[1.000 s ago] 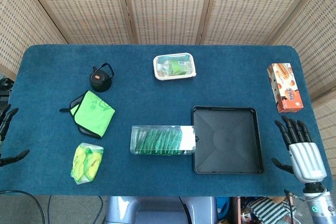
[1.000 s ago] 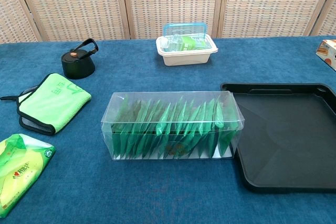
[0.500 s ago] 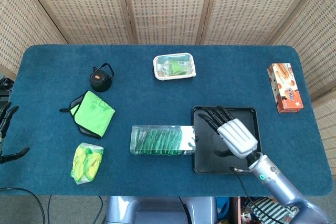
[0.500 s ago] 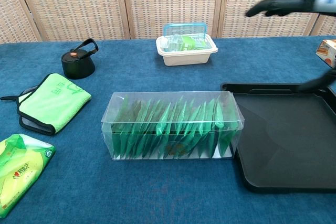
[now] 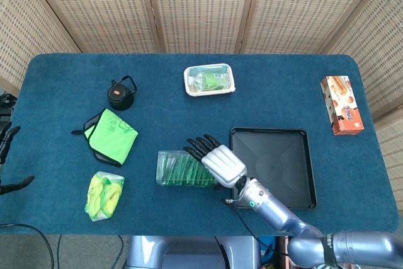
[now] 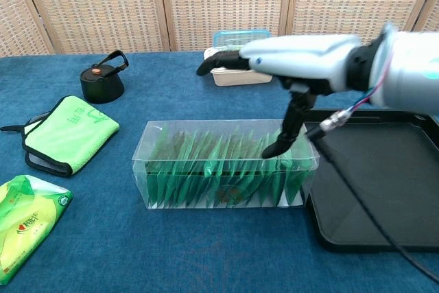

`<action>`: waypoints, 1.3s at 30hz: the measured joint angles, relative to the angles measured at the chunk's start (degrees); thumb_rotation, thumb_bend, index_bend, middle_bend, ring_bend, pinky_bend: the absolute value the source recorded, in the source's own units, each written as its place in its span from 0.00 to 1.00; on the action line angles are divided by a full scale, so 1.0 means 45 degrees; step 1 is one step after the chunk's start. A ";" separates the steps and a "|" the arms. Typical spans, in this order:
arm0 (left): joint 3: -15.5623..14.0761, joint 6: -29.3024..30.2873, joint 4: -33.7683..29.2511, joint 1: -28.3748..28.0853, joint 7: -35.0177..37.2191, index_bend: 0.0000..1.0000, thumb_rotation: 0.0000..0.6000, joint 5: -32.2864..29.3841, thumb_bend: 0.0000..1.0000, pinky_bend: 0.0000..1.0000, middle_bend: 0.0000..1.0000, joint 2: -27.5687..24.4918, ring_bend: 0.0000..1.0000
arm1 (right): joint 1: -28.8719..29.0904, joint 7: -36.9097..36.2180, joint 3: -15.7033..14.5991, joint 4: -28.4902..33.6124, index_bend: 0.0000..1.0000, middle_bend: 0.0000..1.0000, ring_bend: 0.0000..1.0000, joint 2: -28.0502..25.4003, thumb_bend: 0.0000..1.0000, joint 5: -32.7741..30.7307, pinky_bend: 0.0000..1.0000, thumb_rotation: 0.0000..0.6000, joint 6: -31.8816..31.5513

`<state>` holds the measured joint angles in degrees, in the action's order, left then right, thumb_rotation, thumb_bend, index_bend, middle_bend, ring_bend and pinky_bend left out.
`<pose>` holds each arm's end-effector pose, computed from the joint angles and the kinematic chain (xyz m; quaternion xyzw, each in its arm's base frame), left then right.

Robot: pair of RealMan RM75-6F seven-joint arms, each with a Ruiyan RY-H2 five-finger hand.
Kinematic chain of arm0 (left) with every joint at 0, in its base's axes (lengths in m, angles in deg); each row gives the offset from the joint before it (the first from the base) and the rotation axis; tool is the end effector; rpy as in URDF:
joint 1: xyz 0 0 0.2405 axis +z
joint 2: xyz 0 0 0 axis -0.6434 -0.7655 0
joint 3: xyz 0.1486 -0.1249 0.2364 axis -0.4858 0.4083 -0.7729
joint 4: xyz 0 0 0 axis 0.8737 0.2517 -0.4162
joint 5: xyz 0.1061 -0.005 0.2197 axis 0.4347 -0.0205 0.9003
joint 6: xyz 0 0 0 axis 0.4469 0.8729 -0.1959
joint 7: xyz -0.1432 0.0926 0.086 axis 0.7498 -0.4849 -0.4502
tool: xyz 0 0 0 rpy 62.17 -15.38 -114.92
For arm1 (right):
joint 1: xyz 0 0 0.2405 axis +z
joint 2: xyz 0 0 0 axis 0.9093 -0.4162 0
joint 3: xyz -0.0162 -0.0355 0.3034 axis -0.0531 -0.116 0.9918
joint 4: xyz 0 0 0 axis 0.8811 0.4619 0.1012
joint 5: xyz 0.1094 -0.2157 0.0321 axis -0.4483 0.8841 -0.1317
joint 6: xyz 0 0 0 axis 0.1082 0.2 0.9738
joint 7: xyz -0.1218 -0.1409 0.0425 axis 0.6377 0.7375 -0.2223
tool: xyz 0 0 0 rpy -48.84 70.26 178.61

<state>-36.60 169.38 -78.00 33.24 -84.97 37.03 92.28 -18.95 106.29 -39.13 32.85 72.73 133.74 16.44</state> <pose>-0.3416 0.2504 0.2063 -0.5942 -0.3794 -0.3873 0.5941 -0.0529 -0.3595 -0.0410 0.8133 -0.3198 0.3865 0.2947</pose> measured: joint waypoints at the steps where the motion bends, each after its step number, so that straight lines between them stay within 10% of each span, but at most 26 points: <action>1: 0.0003 -0.0022 0.0008 -0.0008 0.0023 0.00 1.00 -0.0016 0.05 0.00 0.00 -0.0004 0.00 | 0.0153 0.0181 -0.0020 -0.0124 0.09 0.00 0.00 0.0215 0.15 -0.0207 0.00 1.00 -0.0062; 15: 0.0032 -0.0109 0.0046 -0.0035 0.0233 0.00 1.00 -0.0139 0.05 0.00 0.00 -0.0083 0.00 | 0.1367 0.1309 -0.0374 -0.1188 0.09 0.00 0.00 0.1744 0.20 -0.2294 0.00 1.00 -0.0942; 27: 0.0028 -0.0151 0.0045 -0.0056 0.0238 0.00 1.00 -0.0163 0.05 0.00 0.00 -0.0081 0.00 | 0.1544 0.1154 -0.0682 -0.1383 0.14 0.00 0.00 0.1929 0.57 -0.2222 0.02 1.00 -0.1307; 39: 0.0017 -0.0204 0.0025 -0.0078 0.0250 0.00 1.00 -0.0179 0.05 0.00 0.00 -0.0096 0.00 | 0.1414 0.0356 -0.0305 -0.1327 0.15 0.00 0.00 0.1391 0.58 -0.1635 0.04 1.00 -0.1839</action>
<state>-36.52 168.46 -77.89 32.89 -83.85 36.23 91.85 -12.59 107.89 -40.50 26.88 78.99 126.38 8.16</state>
